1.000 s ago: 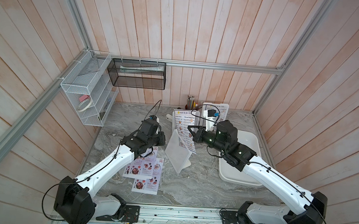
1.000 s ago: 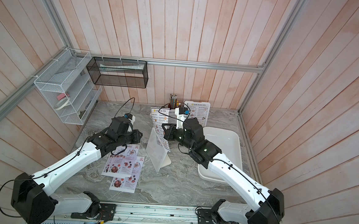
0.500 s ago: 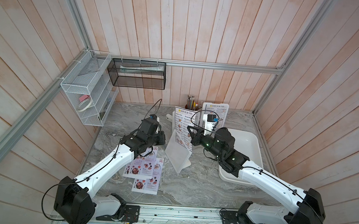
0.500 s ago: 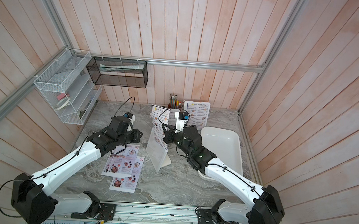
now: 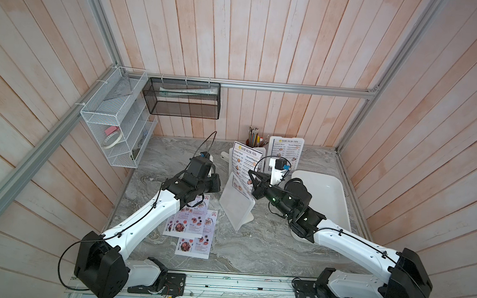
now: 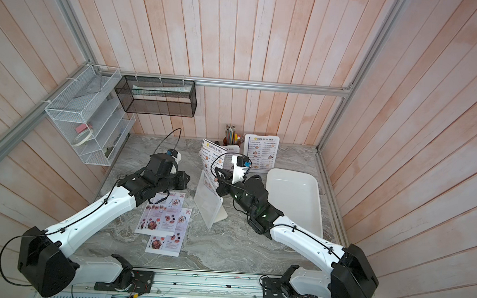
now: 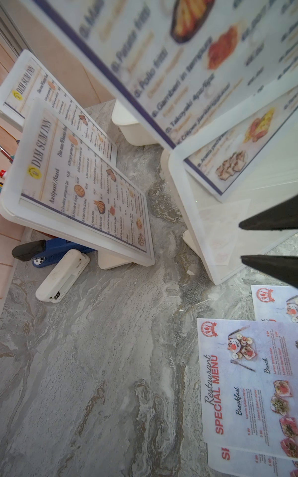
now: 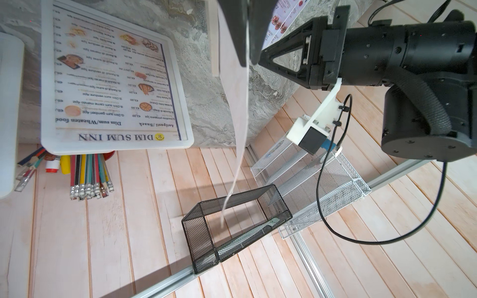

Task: Replace the menus in the menu holders
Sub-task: Insert the menu into the menu holder.

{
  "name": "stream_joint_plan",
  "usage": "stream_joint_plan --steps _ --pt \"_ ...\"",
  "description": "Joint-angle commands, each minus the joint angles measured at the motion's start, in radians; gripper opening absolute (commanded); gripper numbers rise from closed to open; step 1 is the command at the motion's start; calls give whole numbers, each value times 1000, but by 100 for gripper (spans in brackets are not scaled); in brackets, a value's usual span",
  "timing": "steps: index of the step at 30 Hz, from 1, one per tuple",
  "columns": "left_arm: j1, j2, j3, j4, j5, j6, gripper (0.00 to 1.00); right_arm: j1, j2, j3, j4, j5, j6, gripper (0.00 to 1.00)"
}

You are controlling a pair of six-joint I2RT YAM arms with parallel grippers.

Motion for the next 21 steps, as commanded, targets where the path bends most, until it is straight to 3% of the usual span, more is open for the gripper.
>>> stream_joint_plan --steps 1,21 --pt "-1 14 37 -12 3 19 21 13 -21 -31 111 28 -31 0" --pt "-1 26 39 -8 12 9 20 18 -47 -183 345 70 -67 0"
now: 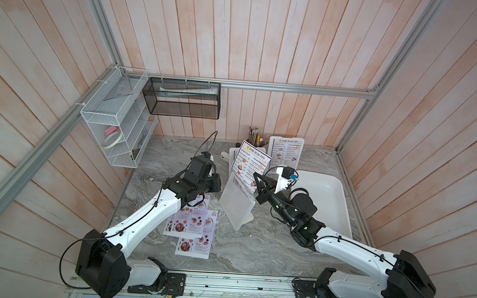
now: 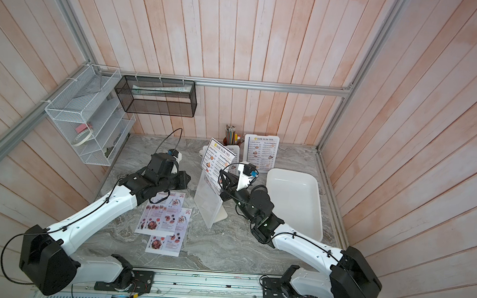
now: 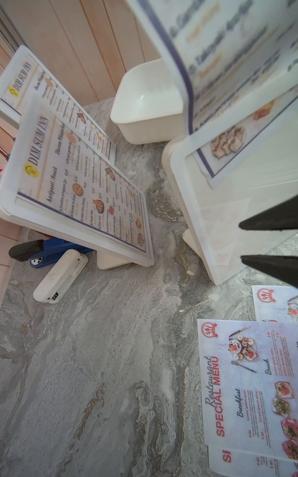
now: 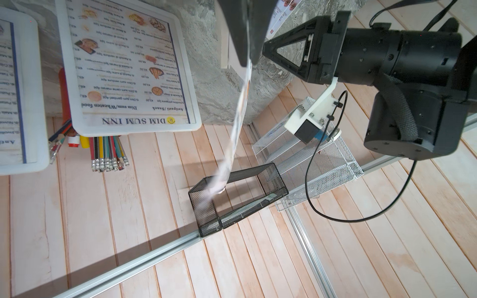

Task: Replace the menus in the menu holders
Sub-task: Insert the menu into the menu holder.

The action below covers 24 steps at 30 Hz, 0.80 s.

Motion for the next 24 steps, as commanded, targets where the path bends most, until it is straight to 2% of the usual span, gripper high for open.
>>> stream_joint_plan --steps 1,9,15,24 --pt "-3 16 34 -8 10 10 20 10 -6 -23 105 23 -23 0" --pt "-3 23 44 -10 11 8 20 10 -12 -13 109 39 -64 0" --pt "-4 20 40 -9 12 7 20 10 8 -7 108 -1 -40 0" --pt "-3 10 35 -13 6 8 20 10 31 -12 178 31 -46 0"
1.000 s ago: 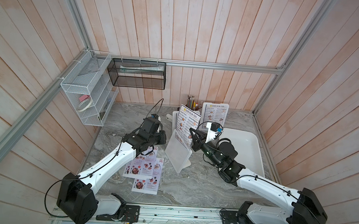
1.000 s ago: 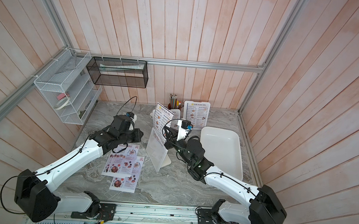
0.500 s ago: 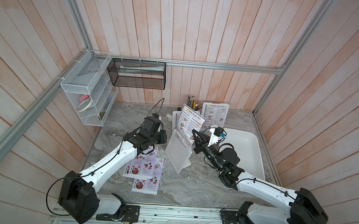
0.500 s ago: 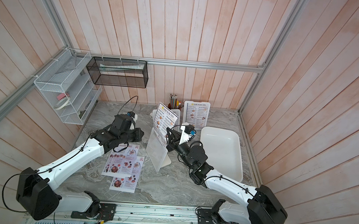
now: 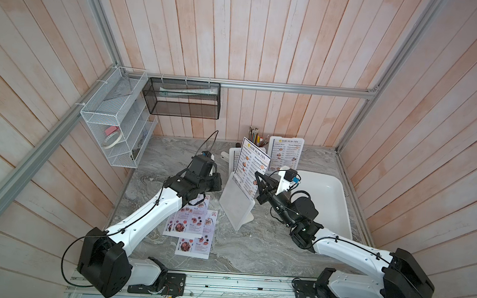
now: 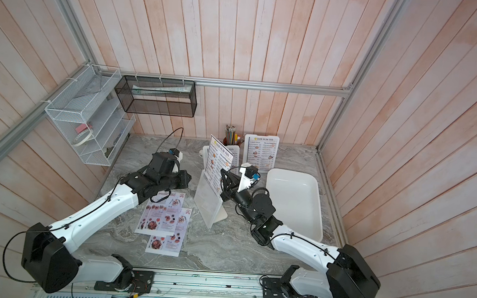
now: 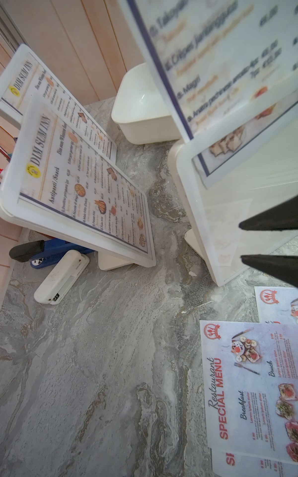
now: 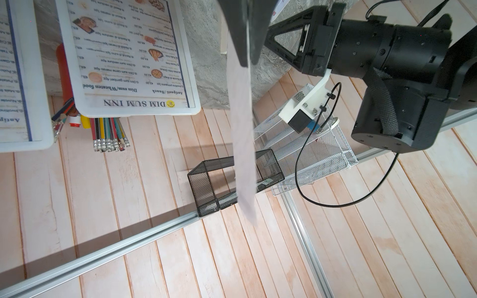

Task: Replace the menus in the menu holders
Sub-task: Insert the menu into the menu holder.

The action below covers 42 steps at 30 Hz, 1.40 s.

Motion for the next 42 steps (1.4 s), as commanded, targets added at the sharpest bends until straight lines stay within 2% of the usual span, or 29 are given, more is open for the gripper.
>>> stream_joint_plan --steps 1,18,31,35,42 --pt "-3 -8 22 -15 6 8 20 7 16 12 57 14 -16 0" --pt "-4 -14 22 -18 -2 10 20 29 -15 -46 35 -14 36 0" --pt "-3 -6 29 -3 7 7 20 76 -83 -101 -47 81 68 5" --pt "-3 -8 27 -3 7 6 20 76 -68 -80 -30 115 47 6" --pt "-3 -8 29 -6 5 9 20 75 -2 -13 -4 76 57 7"
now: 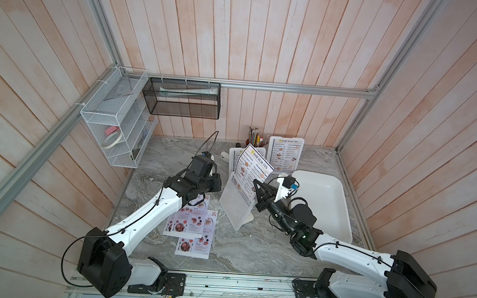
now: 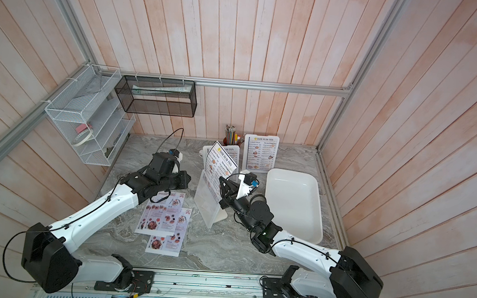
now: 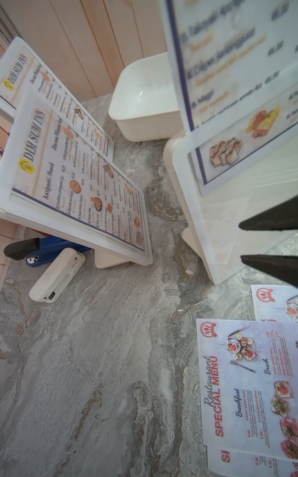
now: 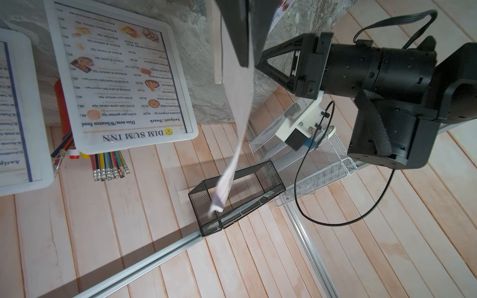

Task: Replace the menus in the menu holders
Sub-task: Insert the menu into the menu holder.

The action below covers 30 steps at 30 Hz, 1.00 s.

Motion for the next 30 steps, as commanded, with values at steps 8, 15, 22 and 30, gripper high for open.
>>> stream_joint_plan --steps 8,15,22,30 --pt "-3 -8 27 7 -6 19 20 3 25 30 9 -32 38 8" --pt "-4 -2 29 15 -3 19 20 5 -32 -20 -26 -18 66 9" --pt "-3 4 34 21 5 13 20 7 -49 -50 -45 -19 99 12" --pt "-4 0 26 20 2 11 20 15 -31 -49 -39 -34 117 13"
